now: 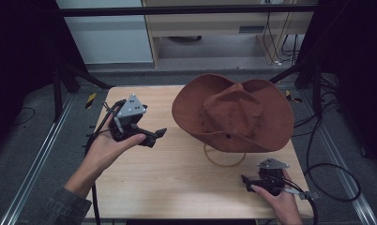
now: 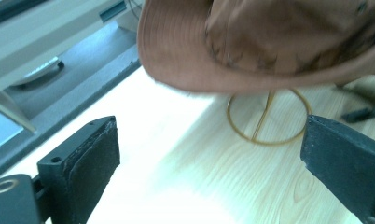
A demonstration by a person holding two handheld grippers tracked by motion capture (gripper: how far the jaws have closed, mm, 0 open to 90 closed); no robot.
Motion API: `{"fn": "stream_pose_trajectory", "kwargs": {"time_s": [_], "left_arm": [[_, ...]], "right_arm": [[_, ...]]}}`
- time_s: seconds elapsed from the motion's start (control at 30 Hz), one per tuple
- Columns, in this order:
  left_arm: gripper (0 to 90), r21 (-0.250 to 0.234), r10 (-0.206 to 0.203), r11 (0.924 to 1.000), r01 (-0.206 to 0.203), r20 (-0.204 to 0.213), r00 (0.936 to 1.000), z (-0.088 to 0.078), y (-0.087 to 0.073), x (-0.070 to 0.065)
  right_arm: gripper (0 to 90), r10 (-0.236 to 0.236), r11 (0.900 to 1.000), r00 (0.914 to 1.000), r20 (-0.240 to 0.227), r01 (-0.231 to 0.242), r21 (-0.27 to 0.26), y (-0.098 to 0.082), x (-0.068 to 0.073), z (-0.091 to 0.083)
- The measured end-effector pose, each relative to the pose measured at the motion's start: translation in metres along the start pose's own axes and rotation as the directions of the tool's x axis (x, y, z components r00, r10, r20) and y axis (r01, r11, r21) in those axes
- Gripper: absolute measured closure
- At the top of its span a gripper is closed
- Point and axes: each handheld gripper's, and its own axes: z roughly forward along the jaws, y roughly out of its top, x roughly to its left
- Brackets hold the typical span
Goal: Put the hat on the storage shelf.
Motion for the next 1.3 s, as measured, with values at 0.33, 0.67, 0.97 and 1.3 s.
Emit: {"fn": "stream_pose_trajectory", "kwargs": {"time_s": [0.33, 0.67, 0.97, 1.3], "left_arm": [[4.1, 0.126, 0.003, 0.9920, 0.000, -0.022, 0.9998, 0.026, -0.063, -0.008], [4.3, 0.199, -0.111, 0.9726, 0.121, -0.061, 0.9919, 0.046, -0.135, 0.002], [4.7, 0.215, -0.232, 0.9388, 0.269, -0.183, 0.9554, 0.045, -0.198, 0.030], [4.5, 0.215, -0.313, 0.9080, 0.360, -0.222, 0.9234, 0.047, -0.231, 0.038]], "right_arm": [[5.4, 0.002, 1.000, 1.0000, 0.002, -0.002, 0.000, 0.000, 0.000, 0.000], [5.4, 0.001, 1.000, 1.0000, 0.002, -0.001, 0.000, 0.000, 0.000, 0.000], [5.5, 0.003, 1.000, 1.0000, 0.002, -0.003, 0.000, 0.000, 0.000, 0.000], [5.4, 0.003, 1.000, 1.0000, 0.003, -0.003, 0.000, 0.000, 0.000, 0.000]]}}
